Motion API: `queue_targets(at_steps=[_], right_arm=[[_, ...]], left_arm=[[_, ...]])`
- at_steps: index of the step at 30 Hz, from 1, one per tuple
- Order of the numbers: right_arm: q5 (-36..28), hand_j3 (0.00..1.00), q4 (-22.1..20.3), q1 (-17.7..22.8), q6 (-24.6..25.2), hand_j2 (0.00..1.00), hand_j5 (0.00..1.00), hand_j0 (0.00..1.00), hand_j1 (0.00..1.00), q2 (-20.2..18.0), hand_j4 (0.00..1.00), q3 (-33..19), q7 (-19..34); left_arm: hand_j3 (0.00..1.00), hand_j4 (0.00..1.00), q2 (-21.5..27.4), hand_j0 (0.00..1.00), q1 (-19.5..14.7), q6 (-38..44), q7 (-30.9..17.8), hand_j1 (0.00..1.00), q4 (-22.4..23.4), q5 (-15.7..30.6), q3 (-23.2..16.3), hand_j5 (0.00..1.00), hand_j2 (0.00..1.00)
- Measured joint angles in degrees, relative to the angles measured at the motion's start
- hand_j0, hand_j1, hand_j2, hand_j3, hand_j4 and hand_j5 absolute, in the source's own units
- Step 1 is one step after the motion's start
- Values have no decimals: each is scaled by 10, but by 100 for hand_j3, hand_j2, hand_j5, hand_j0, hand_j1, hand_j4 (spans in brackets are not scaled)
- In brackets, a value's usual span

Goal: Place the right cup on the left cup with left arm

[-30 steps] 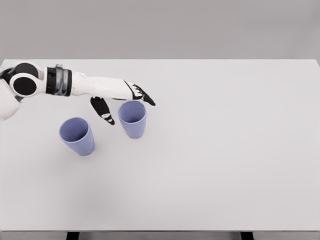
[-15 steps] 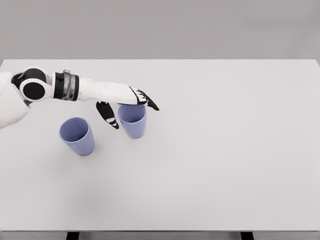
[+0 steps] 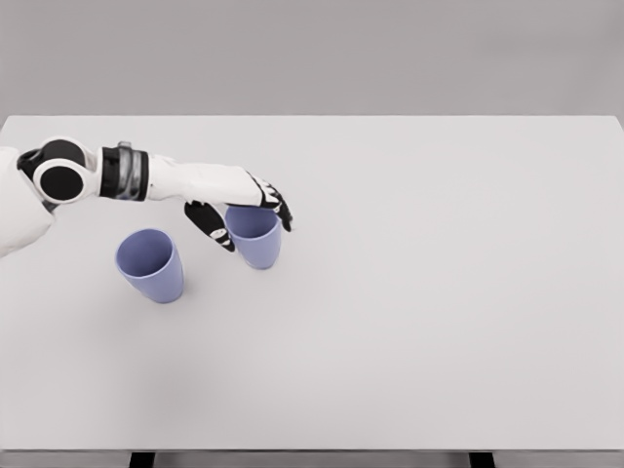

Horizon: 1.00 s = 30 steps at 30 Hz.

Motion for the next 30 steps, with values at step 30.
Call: queue_targets(at_steps=[30], right_arm=[[0,100,0,0,0,100,100,100,100,0,100,0,0]], left_arm=[[49,49,224,49,-99,0,0,49,-218,143,16,49,49]])
